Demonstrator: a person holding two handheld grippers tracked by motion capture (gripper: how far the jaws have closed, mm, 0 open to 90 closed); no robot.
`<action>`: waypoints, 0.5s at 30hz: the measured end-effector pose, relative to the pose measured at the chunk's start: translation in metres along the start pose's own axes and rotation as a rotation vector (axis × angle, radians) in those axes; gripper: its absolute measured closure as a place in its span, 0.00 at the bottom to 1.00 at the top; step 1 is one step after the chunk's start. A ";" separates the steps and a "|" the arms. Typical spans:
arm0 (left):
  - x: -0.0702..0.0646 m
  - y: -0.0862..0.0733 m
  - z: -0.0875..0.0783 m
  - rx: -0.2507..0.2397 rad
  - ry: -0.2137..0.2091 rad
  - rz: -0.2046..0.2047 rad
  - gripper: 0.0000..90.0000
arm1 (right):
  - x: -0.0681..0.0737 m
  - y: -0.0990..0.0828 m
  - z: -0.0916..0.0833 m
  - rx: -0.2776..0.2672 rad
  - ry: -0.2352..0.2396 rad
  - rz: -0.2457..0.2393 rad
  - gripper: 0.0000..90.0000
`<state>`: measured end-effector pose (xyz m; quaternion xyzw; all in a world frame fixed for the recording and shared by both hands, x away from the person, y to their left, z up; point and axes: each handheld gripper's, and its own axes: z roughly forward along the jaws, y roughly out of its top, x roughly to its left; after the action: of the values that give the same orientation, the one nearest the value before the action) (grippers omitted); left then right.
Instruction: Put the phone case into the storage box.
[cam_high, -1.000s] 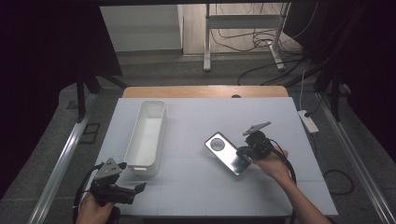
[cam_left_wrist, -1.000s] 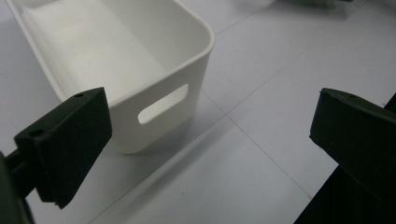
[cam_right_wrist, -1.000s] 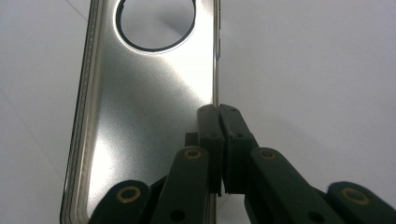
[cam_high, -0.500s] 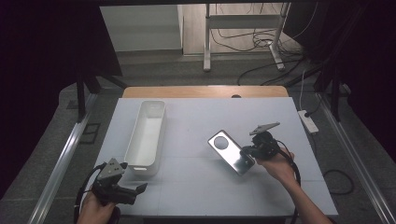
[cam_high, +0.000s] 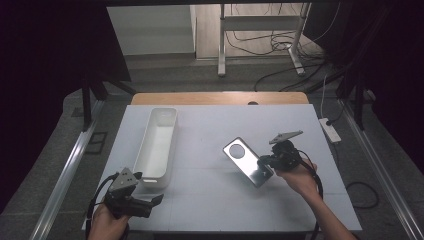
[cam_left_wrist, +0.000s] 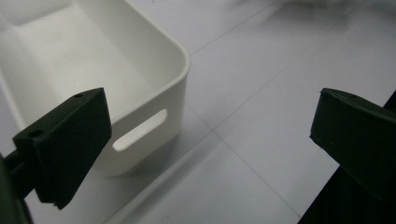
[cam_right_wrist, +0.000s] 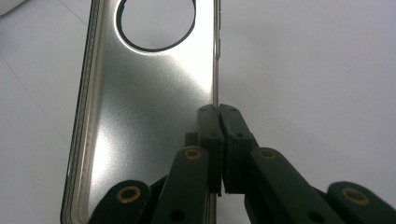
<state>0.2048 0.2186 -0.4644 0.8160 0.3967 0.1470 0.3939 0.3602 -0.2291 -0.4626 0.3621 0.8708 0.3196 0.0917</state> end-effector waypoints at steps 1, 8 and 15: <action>-0.001 0.001 0.001 -0.003 -0.006 0.001 0.00 | 0.000 0.000 0.000 -0.001 0.000 -0.001 0.98; -0.009 0.012 0.009 0.005 -0.012 0.033 0.00 | 0.001 0.001 -0.005 -0.012 0.000 -0.010 0.98; -0.014 0.026 0.018 -0.015 -0.036 0.040 0.00 | 0.001 0.002 -0.010 -0.031 -0.012 -0.004 0.98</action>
<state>0.2196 0.1884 -0.4556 0.8234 0.3719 0.1432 0.4041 0.3565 -0.2322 -0.4532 0.3607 0.8660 0.3305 0.1032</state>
